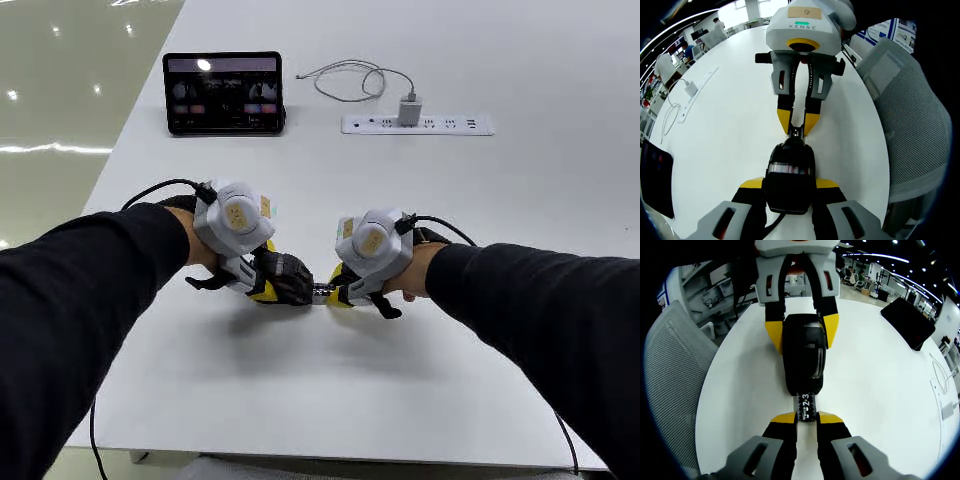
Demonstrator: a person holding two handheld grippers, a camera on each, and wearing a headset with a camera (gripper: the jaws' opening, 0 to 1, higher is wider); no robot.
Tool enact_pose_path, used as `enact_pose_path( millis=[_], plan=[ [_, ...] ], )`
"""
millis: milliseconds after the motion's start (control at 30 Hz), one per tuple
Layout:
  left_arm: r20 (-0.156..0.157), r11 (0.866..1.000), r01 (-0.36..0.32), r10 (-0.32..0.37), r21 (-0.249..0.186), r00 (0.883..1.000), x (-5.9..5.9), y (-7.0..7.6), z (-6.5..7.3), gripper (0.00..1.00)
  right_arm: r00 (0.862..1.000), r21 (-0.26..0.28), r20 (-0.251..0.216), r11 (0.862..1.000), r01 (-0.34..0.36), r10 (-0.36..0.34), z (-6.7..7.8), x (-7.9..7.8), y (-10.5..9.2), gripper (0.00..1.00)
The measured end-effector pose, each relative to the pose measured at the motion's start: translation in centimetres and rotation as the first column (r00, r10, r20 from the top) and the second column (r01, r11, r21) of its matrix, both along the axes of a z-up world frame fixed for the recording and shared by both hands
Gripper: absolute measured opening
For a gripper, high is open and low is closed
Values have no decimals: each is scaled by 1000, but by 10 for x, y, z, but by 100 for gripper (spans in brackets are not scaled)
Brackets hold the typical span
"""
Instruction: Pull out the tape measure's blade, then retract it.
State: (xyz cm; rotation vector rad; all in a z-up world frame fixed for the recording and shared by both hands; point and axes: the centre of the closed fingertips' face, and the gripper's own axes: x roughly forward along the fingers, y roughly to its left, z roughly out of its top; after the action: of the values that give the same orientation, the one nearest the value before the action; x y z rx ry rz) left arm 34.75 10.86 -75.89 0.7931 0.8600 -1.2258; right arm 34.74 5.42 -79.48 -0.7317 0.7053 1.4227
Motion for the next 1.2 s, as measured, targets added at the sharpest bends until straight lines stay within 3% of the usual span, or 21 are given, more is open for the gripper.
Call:
enact_pose_path(
  millis=[767, 1200],
  plan=[
    [8, 1000, -1, 1, 5, 1000, -1, 2, 1, 31, 1000, -17, -6, 1000, 15, -15, 0, -1, -17, 9],
    [22, 1000, -9, 9, 9, 1000, 0, 3, -1, 30, 999, -37, -8, 999, 35, -36, 1, 2, -36, 9]
  ],
)
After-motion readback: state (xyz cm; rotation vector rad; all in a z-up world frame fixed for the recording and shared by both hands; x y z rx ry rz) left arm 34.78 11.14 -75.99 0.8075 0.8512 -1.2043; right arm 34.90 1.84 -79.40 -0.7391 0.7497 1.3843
